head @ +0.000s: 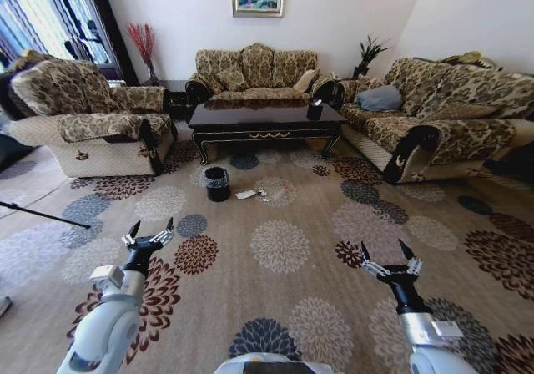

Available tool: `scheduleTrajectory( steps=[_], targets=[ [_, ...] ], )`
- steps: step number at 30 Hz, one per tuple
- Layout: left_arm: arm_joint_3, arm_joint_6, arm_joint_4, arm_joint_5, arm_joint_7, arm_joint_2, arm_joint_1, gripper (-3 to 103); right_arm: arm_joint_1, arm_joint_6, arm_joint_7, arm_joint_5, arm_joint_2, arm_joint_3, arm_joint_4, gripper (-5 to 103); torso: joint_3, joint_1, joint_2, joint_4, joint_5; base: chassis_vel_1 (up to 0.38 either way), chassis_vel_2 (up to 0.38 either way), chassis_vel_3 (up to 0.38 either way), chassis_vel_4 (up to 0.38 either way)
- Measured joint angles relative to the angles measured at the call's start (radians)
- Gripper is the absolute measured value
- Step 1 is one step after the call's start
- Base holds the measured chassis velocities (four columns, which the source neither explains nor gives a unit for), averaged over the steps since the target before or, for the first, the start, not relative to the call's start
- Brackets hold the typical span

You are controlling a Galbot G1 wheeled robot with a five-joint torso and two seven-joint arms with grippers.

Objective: Move to the front of the table and pick up the trash from the floor, then place it into the trash bin.

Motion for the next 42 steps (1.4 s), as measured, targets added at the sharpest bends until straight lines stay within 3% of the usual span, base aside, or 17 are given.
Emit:
scheduleTrajectory(
  steps=[18,28,42],
  targets=[
    [0.029,0.003,-0.067,0.04,0.0,0.001,0.085,100,-0.004,0.001,-0.002,0.051,-0.056,0.03,-0.013,100,-0.046,-0.034,-0.08,0.0001,0.0002,0.0,0.0,0.0,0.0],
    [0.012,-0.005,-0.091,0.048,0.004,-0.006,0.134,100,-0.004,0.009,-0.005,0.033,-0.041,0.016,-0.016,100,-0.072,-0.051,-0.123,0.0,0.0002,0.0,0.0,0.0,0.0],
    [0.007,0.006,-0.09,0.033,-0.01,-0.027,0.093,100,-0.026,0.01,0.002,0.029,-0.025,0.032,0.036,100,-0.105,-0.073,-0.178,0.0,0.0001,0.0,0.0,0.0,0.0]
  ],
)
